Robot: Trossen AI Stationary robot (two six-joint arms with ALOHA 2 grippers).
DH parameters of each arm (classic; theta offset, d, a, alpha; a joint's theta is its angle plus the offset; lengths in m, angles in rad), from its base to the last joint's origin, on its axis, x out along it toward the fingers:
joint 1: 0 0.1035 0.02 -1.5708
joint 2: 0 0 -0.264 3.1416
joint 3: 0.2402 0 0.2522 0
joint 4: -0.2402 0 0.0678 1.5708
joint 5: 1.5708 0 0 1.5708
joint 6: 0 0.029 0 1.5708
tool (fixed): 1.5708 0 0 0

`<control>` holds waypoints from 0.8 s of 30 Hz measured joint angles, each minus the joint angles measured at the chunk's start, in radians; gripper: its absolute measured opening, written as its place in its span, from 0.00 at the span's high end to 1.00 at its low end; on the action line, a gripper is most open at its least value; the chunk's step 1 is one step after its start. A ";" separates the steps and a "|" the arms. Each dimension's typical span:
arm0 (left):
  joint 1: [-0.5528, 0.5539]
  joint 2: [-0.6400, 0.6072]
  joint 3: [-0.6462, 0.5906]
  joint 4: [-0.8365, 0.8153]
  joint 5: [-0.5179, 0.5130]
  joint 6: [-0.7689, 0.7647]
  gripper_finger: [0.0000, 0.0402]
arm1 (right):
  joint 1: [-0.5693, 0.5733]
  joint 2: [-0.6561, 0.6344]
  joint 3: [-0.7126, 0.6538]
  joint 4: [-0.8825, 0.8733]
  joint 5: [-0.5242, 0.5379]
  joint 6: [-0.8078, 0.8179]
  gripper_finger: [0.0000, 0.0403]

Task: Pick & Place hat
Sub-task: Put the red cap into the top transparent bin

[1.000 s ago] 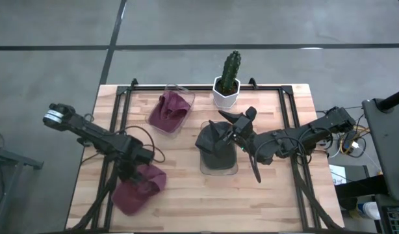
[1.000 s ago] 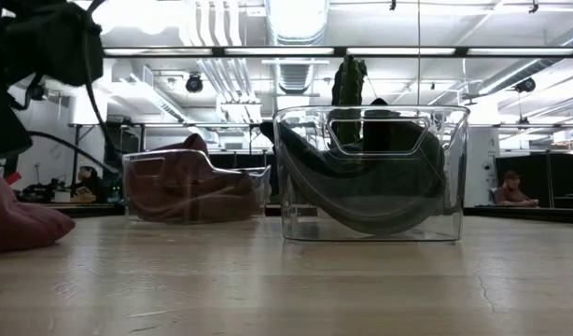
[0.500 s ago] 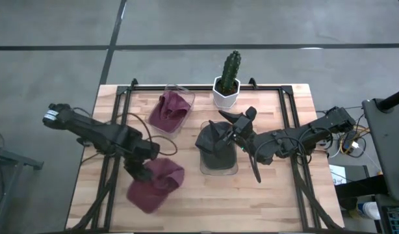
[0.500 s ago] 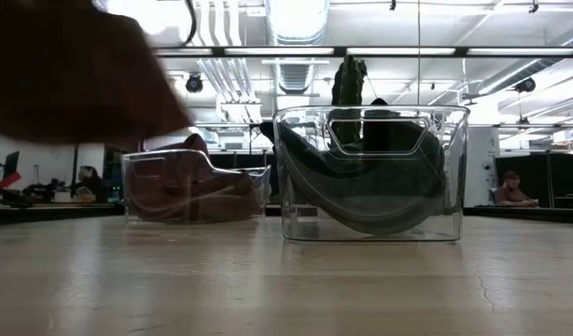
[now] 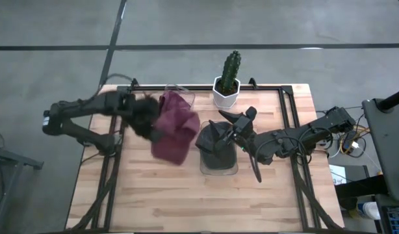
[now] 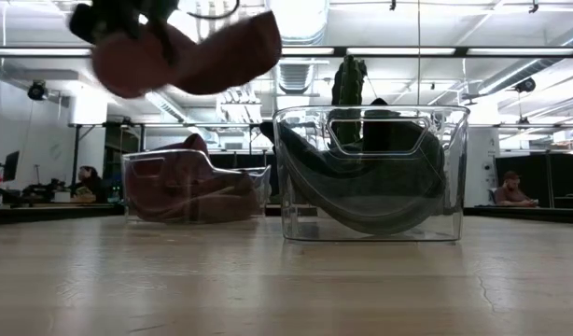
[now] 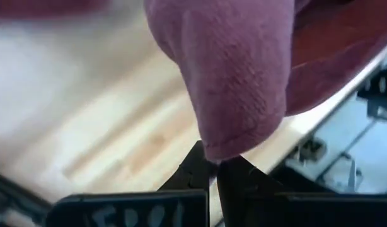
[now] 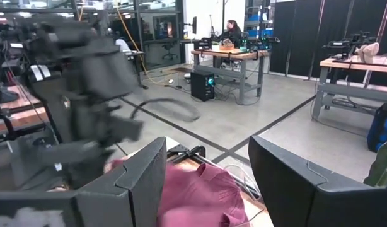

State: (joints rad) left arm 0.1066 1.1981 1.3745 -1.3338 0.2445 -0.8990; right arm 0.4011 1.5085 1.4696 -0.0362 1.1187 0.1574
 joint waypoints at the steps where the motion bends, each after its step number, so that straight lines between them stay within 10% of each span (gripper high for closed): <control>1: 0.048 0.004 0.007 0.000 0.000 0.039 0.98 | 0.000 0.000 0.000 0.005 0.000 0.000 0.45; 13: 0.629 0.173 0.060 -0.003 0.003 0.492 0.98 | 0.000 0.000 0.000 0.013 0.000 0.053 0.45; 24: 0.682 0.459 0.262 -0.177 -0.084 0.816 0.96 | 0.000 0.000 0.000 0.014 0.000 0.055 0.45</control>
State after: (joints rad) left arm 0.7885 1.6568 1.6361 -1.5109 0.1604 -0.0827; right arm 0.4015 1.5085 1.4696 -0.0224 1.1187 0.2120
